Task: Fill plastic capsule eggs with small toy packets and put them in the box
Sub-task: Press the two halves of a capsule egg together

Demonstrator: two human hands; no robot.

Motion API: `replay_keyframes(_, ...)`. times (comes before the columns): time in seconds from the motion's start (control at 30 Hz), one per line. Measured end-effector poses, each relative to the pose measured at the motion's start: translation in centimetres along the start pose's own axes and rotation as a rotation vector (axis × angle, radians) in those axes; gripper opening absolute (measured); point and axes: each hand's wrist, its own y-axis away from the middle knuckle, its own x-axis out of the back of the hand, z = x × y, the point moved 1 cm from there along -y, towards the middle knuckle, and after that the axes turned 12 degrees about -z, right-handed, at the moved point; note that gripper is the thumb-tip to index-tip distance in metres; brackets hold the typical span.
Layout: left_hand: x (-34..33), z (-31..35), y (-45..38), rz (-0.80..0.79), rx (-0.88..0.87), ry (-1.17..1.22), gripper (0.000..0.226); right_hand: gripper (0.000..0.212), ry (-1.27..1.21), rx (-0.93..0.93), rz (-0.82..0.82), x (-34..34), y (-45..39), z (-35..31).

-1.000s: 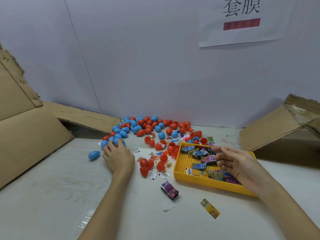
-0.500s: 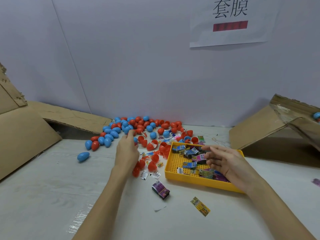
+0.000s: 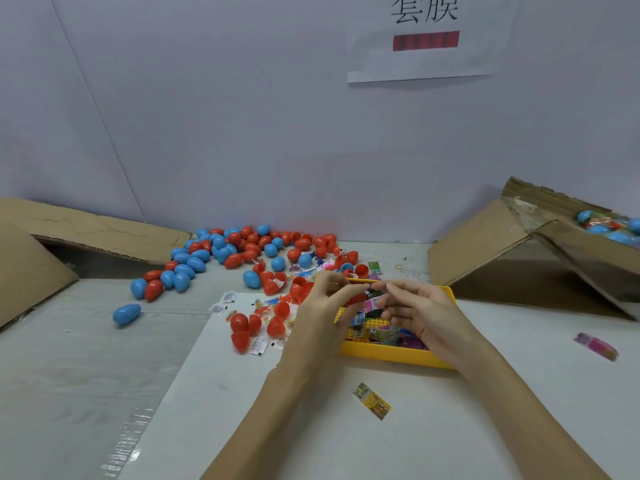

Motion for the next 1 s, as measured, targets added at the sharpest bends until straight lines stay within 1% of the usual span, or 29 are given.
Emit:
replay_keyframes(0.07,-0.1,0.1,0.1,0.013,-0.007,0.095,0.047,0.022,0.107,0.054,0.017,-0.5,0.1,0.0)
replay_keyframes(0.13,-0.2,0.2,0.1,0.040,0.041,0.189,0.052,0.028,0.251,0.112,0.029,-1.1,0.2,-0.1)
replay_keyframes(0.27,0.0,0.2,0.2,0.114,0.047,0.269,0.036,0.036,0.568,0.149,0.051,-2.3,0.3,0.4)
replay_keyframes(0.33,0.2,0.3,0.2,0.111,0.053,0.291,0.034,0.034,0.682,0.170,0.094,-2.6,0.2,0.9)
replay_keyframes(0.4,0.2,0.4,0.2,0.091,0.060,0.264,0.038,0.030,0.697,0.186,0.143,-2.6,0.1,1.1)
replay_keyframes(0.5,0.1,0.5,0.3,0.028,0.008,0.204,0.052,0.034,0.665,0.174,0.204,-2.6,0.1,1.1)
replay_keyframes(0.6,0.1,0.3,0.5,0.030,-0.074,0.065,0.048,0.032,0.605,0.185,0.194,-2.7,0.1,1.1)
replay_keyframes(0.67,0.2,0.1,0.5,0.063,-0.055,0.051,0.043,0.027,0.549,0.208,0.160,-2.8,0.1,0.9)
replay_keyframes(0.73,0.5,-0.1,0.5,0.099,-0.005,0.088,0.038,0.021,0.511,0.232,0.141,-2.9,0.1,0.8)
replay_keyframes(0.9,0.2,-0.2,0.6,0.100,0.022,0.070,0.028,0.012,0.533,0.232,0.175,-2.9,0.2,0.8)
replay_keyframes(0.93,0.1,-0.1,0.5,0.100,0.031,0.072,0.030,0.009,0.538,0.222,0.184,-2.9,0.1,0.9)
replay_keyframes(1.0,0.0,0.2,0.4,0.079,0.050,0.110,0.042,0.009,0.533,0.192,0.213,-2.8,0.1,1.0)
